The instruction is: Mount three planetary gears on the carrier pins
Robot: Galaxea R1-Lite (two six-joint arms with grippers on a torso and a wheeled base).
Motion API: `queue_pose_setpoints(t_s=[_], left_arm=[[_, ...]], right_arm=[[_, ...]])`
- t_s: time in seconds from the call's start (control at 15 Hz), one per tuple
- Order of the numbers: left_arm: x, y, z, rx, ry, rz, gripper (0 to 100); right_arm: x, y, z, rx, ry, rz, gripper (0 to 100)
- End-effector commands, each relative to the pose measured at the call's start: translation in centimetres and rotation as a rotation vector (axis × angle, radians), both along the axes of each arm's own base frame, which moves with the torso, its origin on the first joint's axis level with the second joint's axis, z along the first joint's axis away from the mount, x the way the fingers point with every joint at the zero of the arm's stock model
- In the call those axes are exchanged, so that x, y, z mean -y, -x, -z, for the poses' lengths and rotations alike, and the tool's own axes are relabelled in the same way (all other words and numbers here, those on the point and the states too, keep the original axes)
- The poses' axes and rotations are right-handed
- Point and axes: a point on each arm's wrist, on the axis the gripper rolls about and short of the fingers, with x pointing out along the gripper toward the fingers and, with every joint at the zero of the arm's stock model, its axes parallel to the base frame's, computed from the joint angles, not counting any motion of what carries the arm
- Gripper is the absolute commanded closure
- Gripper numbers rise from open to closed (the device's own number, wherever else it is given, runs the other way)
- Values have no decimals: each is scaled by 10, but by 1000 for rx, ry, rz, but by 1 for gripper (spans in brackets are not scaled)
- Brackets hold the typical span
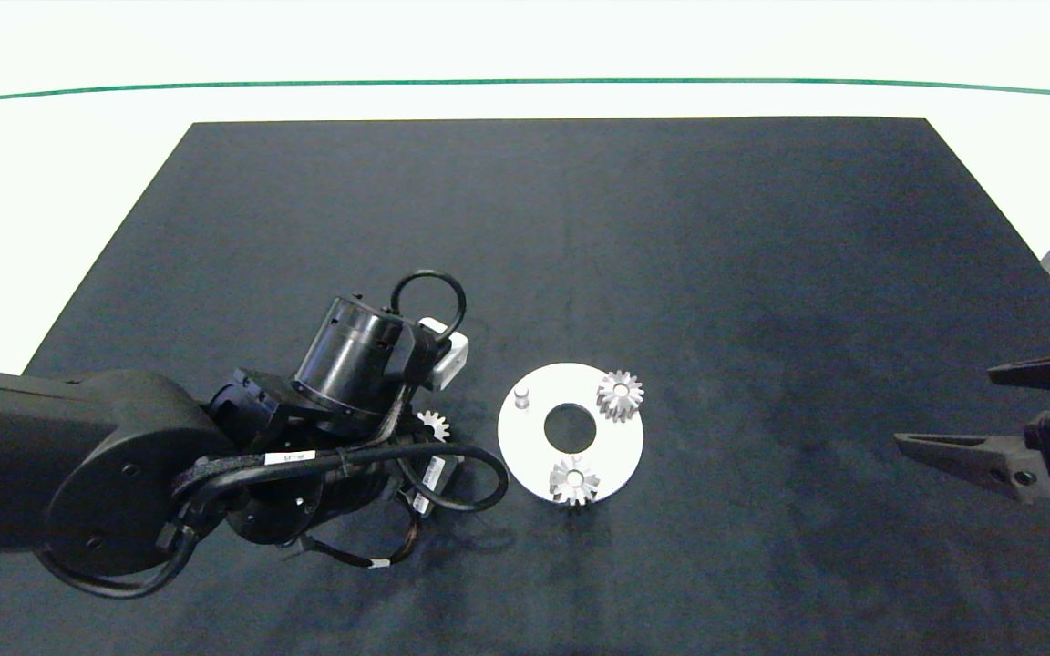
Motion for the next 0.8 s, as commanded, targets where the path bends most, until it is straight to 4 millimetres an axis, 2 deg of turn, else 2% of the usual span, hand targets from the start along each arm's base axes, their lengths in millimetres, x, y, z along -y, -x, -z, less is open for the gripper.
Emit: queue_pose_setpoints(t_s=[0.07,0.6,0.8], left_arm=[[0,0,0,2,0,-1,81],[3,2,0,-1,-1,9,98],[3,2,0,-1,0,10,100]], right_arm=[[-1,0,1,-5,3,-9,0],[-2,0,1,-8,5,-9,0],[-4,1,4,-24,9,-24,0]])
